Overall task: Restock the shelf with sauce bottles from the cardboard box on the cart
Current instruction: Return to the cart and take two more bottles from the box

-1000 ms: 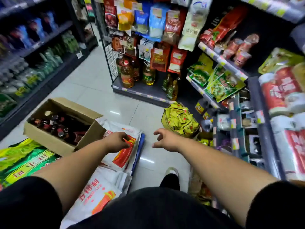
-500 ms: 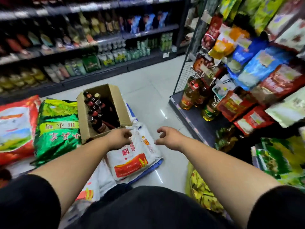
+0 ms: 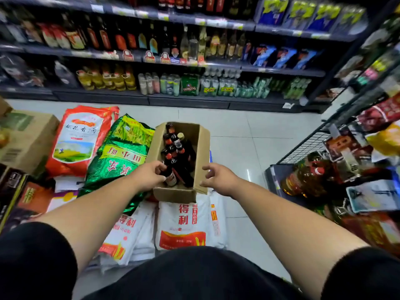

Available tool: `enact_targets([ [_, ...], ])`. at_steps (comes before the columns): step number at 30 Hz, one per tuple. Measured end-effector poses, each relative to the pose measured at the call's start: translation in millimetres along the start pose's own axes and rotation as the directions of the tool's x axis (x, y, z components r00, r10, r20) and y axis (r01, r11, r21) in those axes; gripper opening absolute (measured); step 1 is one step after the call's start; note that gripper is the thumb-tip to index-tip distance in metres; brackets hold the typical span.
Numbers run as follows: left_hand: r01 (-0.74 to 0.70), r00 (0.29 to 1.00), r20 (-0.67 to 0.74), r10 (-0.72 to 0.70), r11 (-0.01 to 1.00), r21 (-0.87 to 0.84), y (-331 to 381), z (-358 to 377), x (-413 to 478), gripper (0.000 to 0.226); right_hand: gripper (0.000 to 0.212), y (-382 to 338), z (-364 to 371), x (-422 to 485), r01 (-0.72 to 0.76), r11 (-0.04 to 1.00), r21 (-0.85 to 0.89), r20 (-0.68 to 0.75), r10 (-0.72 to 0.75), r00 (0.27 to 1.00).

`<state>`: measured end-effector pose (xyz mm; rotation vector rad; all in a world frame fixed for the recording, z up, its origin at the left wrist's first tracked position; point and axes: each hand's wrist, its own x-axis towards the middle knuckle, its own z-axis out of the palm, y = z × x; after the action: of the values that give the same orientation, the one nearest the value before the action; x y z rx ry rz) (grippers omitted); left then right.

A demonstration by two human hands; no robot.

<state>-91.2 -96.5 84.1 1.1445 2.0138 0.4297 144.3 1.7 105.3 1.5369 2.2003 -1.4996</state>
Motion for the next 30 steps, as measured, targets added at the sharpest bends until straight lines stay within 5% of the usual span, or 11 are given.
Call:
enact_targets([
  [20, 0.261, 0.934, -0.158, -0.32, 0.914, -0.312, -44.6, 54.4, 141.8, 0.062, 0.075, -6.7, 64.1, 255.4, 0.191, 0.98, -0.056, 0.269, -0.169, 0.948],
  [30, 0.246, 0.883, -0.239, -0.404, 0.831, -0.499, -82.5, 99.8, 167.8, 0.057, 0.079, 14.1, 136.8, 331.7, 0.192, 0.978, 0.077, 0.104, -0.2, 0.974],
])
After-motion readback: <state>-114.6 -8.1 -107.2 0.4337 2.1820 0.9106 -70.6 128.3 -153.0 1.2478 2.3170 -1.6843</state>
